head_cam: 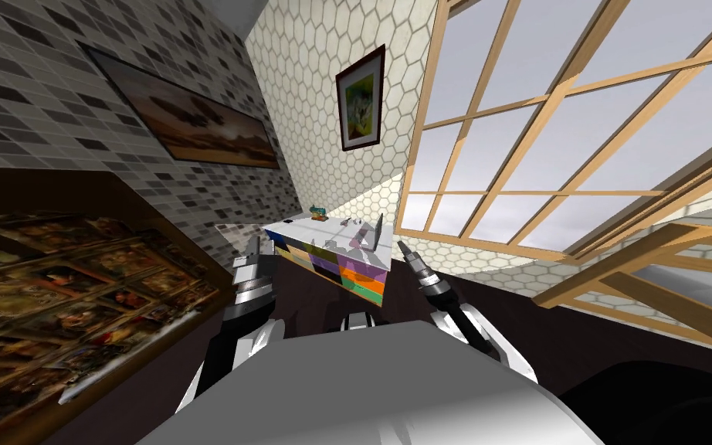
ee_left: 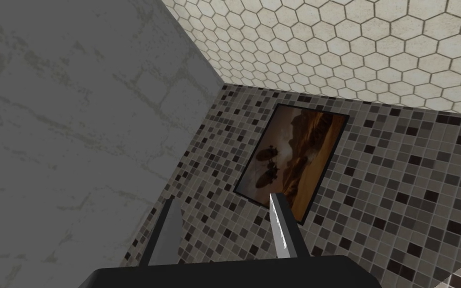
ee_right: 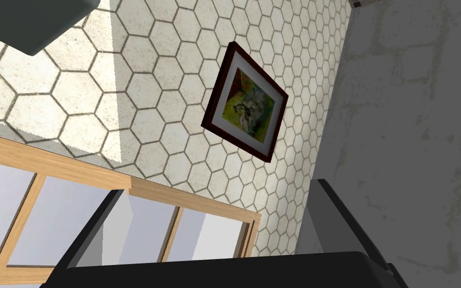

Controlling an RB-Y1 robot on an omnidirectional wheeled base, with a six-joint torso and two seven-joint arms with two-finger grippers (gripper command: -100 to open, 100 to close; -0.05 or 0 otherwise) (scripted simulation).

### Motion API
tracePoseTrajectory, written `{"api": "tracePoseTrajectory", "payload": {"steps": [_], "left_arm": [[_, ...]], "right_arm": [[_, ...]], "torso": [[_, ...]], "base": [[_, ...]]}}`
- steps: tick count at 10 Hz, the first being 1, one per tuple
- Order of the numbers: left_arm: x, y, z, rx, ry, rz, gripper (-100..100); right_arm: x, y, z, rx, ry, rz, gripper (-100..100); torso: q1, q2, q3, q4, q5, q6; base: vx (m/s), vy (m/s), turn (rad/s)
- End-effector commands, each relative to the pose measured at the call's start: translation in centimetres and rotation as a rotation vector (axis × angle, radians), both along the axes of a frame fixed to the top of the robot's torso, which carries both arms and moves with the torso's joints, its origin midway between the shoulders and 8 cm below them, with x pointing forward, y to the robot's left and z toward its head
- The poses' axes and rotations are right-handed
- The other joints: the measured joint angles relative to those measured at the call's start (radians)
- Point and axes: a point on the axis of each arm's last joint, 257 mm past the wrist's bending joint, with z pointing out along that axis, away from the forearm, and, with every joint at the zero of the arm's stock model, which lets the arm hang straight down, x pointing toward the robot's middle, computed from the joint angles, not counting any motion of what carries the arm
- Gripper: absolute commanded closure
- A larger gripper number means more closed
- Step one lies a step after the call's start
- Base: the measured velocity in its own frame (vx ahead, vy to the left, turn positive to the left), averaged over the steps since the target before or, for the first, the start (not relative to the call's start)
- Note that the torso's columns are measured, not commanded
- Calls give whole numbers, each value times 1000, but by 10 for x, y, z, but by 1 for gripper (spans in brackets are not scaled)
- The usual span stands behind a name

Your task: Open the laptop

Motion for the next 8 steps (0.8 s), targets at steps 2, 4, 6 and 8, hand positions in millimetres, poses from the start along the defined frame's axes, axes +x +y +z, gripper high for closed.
{"api": "tracePoseTrajectory", "payload": {"steps": [2,4,6,8], "left_arm": [[0,0,0,0,0,0,0],[0,0,0,0,0,0,0],[0,0,0,0,0,0,0],[0,0,0,0,0,0,0]], "right_arm": [[6,-12,-32,-189,80,-23,-100],[10,-23,-53,-310,129,-42,-100],[11,-30,-63,-387,154,-44,-100],[13,-47,-84,-517,201,-65,-100]], "torso": [[2,-1,0,0,0,0],[6,-2,-1,-1,2,0],[0,-1,-1,0,0,0],[2,1,1,1,0,0]], "base": [[111,132,-98],[137,180,-107],[107,128,-55],[89,141,-109]]}}
